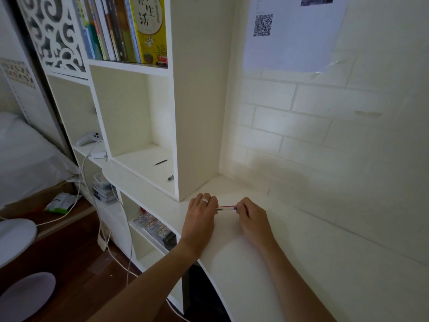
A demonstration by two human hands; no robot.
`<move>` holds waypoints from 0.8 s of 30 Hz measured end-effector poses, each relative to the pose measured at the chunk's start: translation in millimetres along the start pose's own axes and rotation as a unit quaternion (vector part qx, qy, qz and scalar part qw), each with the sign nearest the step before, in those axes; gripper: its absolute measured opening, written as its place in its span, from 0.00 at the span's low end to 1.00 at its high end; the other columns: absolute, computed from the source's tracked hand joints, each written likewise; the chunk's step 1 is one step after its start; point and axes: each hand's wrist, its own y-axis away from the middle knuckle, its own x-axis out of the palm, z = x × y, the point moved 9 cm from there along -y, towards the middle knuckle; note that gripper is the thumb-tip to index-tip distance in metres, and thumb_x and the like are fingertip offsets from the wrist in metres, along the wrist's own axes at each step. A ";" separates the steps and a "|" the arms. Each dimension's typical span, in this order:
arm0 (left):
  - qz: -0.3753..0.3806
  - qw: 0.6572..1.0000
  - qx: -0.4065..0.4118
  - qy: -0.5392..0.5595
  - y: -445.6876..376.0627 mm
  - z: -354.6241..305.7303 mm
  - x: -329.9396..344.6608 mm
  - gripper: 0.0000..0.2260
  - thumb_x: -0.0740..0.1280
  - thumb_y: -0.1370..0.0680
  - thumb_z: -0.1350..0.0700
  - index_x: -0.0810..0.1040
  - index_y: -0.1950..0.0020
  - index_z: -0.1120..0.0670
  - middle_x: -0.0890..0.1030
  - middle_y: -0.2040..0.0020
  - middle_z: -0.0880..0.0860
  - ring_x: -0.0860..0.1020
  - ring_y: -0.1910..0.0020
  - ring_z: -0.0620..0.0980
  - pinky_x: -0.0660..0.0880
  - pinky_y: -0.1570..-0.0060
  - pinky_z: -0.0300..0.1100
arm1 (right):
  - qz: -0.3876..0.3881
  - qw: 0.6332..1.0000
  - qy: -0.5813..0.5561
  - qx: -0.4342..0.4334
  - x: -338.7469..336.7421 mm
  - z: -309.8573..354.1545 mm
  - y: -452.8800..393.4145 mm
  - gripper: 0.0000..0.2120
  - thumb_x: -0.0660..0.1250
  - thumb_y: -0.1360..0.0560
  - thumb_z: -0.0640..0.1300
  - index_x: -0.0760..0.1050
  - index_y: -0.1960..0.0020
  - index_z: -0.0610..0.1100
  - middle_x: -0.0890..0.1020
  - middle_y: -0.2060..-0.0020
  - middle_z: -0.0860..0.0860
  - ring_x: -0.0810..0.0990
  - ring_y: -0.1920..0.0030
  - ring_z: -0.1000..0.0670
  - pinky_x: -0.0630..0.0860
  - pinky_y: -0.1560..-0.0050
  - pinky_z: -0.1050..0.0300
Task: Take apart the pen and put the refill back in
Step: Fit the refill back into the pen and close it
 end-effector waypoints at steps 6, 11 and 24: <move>-0.002 1.000 -0.002 0.004 0.6 1.3 0.9 0.12 0.72 0.31 0.69 0.73 0.57 0.55 0.75 0.59 0.53 0.70 0.59 0.53 0.70 0.56 0.45 | -0.028 0.999 -0.024 0.036 -3.1 -4.6 0.7 0.18 0.58 0.18 0.51 0.73 0.62 0.43 0.77 0.70 0.50 0.73 0.69 0.52 0.68 0.66 0.56; -0.001 1.000 0.006 -0.002 0.5 -0.9 1.2 0.13 0.73 0.32 0.70 0.73 0.58 0.55 0.76 0.59 0.53 0.70 0.59 0.53 0.68 0.57 0.44 | -0.008 1.000 -0.003 0.011 -1.1 -2.3 0.0 0.13 0.60 0.19 0.46 0.74 0.60 0.44 0.78 0.68 0.50 0.72 0.70 0.53 0.67 0.67 0.60; 0.008 1.000 0.011 0.007 0.9 -0.5 3.7 0.13 0.73 0.32 0.69 0.73 0.57 0.54 0.75 0.59 0.52 0.70 0.59 0.51 0.68 0.57 0.43 | -0.010 1.000 0.001 0.010 -1.1 -2.5 1.7 0.18 0.59 0.18 0.48 0.70 0.66 0.48 0.72 0.74 0.53 0.69 0.73 0.55 0.65 0.69 0.60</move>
